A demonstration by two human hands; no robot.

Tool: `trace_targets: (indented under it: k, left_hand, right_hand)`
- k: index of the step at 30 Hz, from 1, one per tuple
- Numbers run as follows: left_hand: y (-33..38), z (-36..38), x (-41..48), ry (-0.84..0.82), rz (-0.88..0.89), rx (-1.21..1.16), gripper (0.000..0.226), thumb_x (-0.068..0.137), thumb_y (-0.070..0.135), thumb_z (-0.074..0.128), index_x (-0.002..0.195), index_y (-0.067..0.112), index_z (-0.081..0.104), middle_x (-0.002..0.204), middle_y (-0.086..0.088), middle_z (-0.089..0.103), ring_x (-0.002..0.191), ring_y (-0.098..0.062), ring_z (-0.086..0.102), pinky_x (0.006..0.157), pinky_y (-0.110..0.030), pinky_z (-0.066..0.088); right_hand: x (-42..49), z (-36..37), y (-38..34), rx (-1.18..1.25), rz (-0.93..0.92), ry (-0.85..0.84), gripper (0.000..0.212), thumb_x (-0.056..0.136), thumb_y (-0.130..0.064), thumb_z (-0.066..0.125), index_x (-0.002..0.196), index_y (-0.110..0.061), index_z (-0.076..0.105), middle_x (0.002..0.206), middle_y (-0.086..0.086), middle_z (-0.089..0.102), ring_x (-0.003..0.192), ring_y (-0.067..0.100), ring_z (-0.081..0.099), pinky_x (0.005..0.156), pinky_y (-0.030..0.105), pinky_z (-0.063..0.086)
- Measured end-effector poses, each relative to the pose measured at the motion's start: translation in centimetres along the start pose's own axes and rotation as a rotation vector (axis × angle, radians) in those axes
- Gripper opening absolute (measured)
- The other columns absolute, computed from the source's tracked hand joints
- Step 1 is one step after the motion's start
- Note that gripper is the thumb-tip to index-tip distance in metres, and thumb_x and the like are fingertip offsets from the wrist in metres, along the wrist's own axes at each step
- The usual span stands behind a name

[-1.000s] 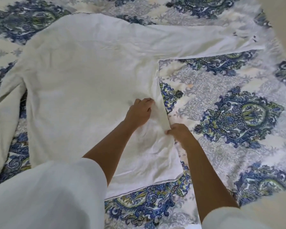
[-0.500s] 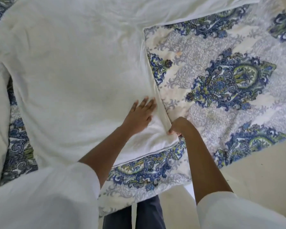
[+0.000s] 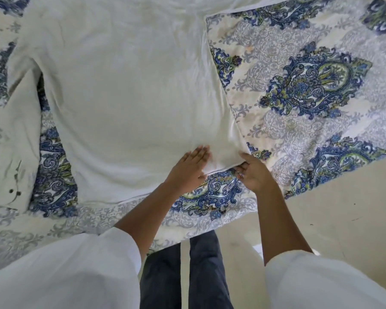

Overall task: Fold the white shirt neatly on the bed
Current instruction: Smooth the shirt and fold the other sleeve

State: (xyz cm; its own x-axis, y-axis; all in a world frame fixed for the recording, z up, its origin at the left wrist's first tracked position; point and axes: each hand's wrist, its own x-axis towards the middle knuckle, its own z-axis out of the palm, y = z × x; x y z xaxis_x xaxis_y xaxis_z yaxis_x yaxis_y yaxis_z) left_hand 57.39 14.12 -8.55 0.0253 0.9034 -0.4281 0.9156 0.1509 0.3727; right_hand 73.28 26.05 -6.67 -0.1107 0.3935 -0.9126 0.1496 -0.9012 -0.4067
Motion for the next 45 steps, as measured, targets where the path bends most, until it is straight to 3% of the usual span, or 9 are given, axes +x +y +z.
trace_targets:
  k: [5, 10, 13, 18, 21, 26, 32, 38, 45]
  left_hand:
    - [1.6, 1.8, -5.2, 0.691, -0.51, -0.535, 0.037, 0.084, 0.001, 0.052, 0.121, 0.003, 0.056, 0.117, -0.01, 0.057, 0.112, -0.024, 0.05, 0.097, -0.033, 0.041]
    - [2.1, 4.1, -9.4, 1.005, -1.389, -1.568, 0.029, 0.087, -0.005, 0.04, 0.065, 0.014, 0.042, 0.066, -0.001, 0.037, 0.057, -0.015, 0.034, 0.06, -0.034, 0.034]
    - [0.9, 4.1, -10.8, 1.134, -1.399, -2.194, 0.025, 0.09, -0.006, 0.04, 0.076, 0.008, 0.054, 0.065, -0.005, 0.056, 0.059, -0.014, 0.052, 0.054, -0.021, 0.042]
    - [-0.7, 3.2, -10.3, 1.207, -1.207, -2.505, 0.029, 0.09, -0.01, 0.03, 0.073, 0.006, 0.048, 0.073, -0.007, 0.051, 0.065, -0.017, 0.049, 0.061, -0.023, 0.048]
    - [-0.6, 3.2, -9.6, 1.042, -1.104, -2.531, 0.029, 0.091, -0.007, 0.032, 0.073, 0.008, 0.048, 0.057, -0.004, 0.056, 0.052, -0.013, 0.048, 0.041, -0.017, 0.041]
    - [0.2, 3.3, -9.4, 0.786, -0.879, -2.487, 0.021, 0.089, 0.002, 0.046, 0.073, 0.014, 0.053, 0.054, 0.003, 0.058, 0.049, -0.006, 0.051, 0.043, -0.017, 0.031]
    - [0.2, 3.2, -7.7, 0.672, -1.009, -2.284, 0.024, 0.089, -0.004, 0.043, 0.073, 0.012, 0.051, 0.044, 0.004, 0.056, 0.036, -0.005, 0.048, 0.037, -0.013, 0.028]
    - [2.7, 5.2, -8.8, 0.615, -1.152, -2.112, 0.009, 0.09, 0.004, 0.056, 0.083, 0.007, 0.06, 0.063, -0.002, 0.069, 0.054, -0.008, 0.065, 0.053, -0.017, 0.049]
    - [3.2, 6.4, -9.2, 0.798, -1.154, -2.148, 0.003, 0.09, 0.011, 0.059, 0.087, 0.01, 0.058, 0.075, 0.0, 0.068, 0.052, -0.008, 0.065, 0.044, -0.016, 0.043]
  right_hand:
    - [-1.2, 2.3, 3.5, 0.098, 0.077, -0.12, 0.028, 0.09, 0.002, 0.041, 0.065, -0.009, 0.045, 0.063, 0.008, 0.053, 0.065, 0.016, 0.052, 0.057, 0.027, 0.037]
    - [-1.4, 4.7, 5.0, 0.057, 0.162, -0.257, 0.027, 0.091, -0.004, 0.043, 0.065, -0.011, 0.049, 0.044, -0.001, 0.052, 0.043, 0.01, 0.047, 0.054, 0.025, 0.034]
    - [-1.3, 5.0, 5.8, -0.014, 0.183, -0.29, 0.035, 0.09, -0.005, 0.043, 0.057, -0.011, 0.053, 0.046, -0.001, 0.049, 0.037, 0.01, 0.043, 0.053, 0.025, 0.03]
    - [-0.8, 4.6, 6.9, 0.005, 0.094, -0.256, 0.049, 0.087, 0.011, 0.034, 0.048, -0.012, 0.053, 0.042, 0.001, 0.054, 0.054, 0.016, 0.058, 0.057, 0.025, 0.04]
    - [-1.1, 5.6, 7.6, -0.05, -0.016, -0.256, 0.03, 0.089, 0.009, 0.039, 0.078, -0.014, 0.055, 0.053, -0.004, 0.067, 0.051, 0.008, 0.065, 0.049, 0.02, 0.044]
    - [-1.8, 4.7, 8.9, 0.308, 0.017, -0.492, 0.025, 0.048, -0.008, 0.079, 0.071, -0.015, 0.07, 0.064, 0.003, 0.067, 0.053, 0.016, 0.062, 0.058, 0.025, 0.054]
    - [-1.2, 6.9, 7.9, 0.031, 0.098, -0.275, 0.021, 0.097, -0.008, 0.039, 0.083, -0.01, 0.056, 0.055, 0.0, 0.067, 0.048, 0.009, 0.062, 0.055, 0.022, 0.055]
    - [-1.8, 6.0, 8.7, -0.284, 0.053, -0.216, 0.017, 0.092, -0.002, 0.05, 0.079, -0.008, 0.058, 0.051, -0.001, 0.066, 0.051, 0.01, 0.062, 0.058, 0.024, 0.05]
    - [-1.7, 6.2, 9.5, -0.325, 0.091, -0.164, 0.012, 0.092, -0.012, 0.056, 0.08, -0.011, 0.06, 0.053, -0.001, 0.068, 0.044, 0.008, 0.061, 0.045, 0.017, 0.043]
